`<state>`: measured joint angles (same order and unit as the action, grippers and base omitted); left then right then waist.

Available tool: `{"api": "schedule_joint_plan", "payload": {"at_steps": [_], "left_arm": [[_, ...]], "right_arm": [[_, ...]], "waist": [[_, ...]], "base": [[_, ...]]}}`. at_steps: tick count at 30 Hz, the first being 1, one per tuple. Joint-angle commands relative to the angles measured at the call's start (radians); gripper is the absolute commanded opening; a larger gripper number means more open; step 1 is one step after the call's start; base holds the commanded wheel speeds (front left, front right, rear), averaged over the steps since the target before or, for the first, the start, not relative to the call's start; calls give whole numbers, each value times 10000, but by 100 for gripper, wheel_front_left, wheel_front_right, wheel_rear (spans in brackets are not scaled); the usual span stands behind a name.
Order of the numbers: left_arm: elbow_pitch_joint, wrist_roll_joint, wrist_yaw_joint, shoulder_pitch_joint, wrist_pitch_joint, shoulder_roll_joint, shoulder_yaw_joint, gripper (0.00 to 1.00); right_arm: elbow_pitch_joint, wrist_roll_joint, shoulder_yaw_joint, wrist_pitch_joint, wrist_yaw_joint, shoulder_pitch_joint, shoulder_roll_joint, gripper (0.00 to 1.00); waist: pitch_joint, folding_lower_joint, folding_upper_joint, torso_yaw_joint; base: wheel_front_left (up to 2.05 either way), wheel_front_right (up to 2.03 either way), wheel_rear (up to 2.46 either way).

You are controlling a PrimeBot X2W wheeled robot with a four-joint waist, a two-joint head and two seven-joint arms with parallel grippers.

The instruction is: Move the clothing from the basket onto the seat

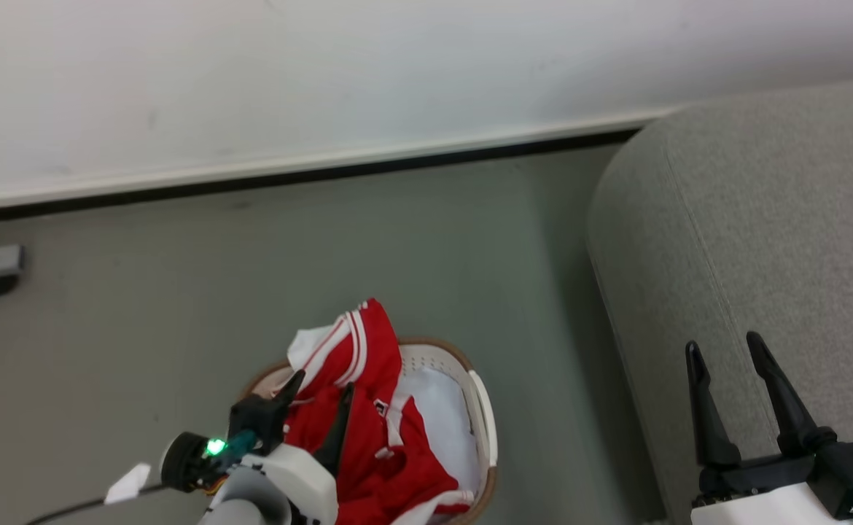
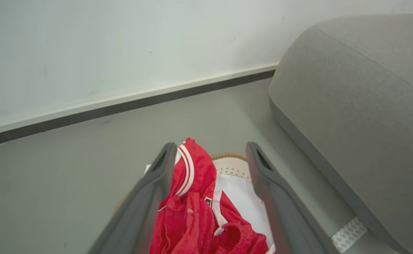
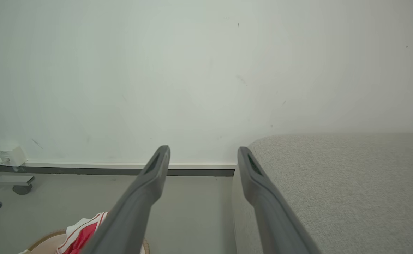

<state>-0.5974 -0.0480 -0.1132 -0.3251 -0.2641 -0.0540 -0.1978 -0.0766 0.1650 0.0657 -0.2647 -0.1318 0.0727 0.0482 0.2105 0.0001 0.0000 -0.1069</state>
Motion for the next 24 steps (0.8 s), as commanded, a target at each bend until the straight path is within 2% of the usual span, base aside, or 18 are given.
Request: {"api": "schedule_joint_plan", "payload": {"at_steps": [1,11,21,24], "left_arm": [[-525,251,81,-315,55,-154,-65,100],[-4537,917,683,-3134,1216,-414,-539,100],[-6110,1034,1192,-4609,1505,-906,-662,100],[-6324,1072,1191,-4907,1556,-979,-752,100]], "right_arm": [[106,58,56,3,22,180,44,100],[683,446,354,3,21,1142,33,100],[1162,485,362,3,21,1610,30,100],[1258,496,410,3,21,1728,33,100]], "waist": [[732,-1,0,-487],[2932,-1,0,-1228],[4551,-1,0,-1451],[4938,-1,0,-1441]], "base": [[0,0,0],[0,0,0],[0,0,0],[0,0,0]]}}
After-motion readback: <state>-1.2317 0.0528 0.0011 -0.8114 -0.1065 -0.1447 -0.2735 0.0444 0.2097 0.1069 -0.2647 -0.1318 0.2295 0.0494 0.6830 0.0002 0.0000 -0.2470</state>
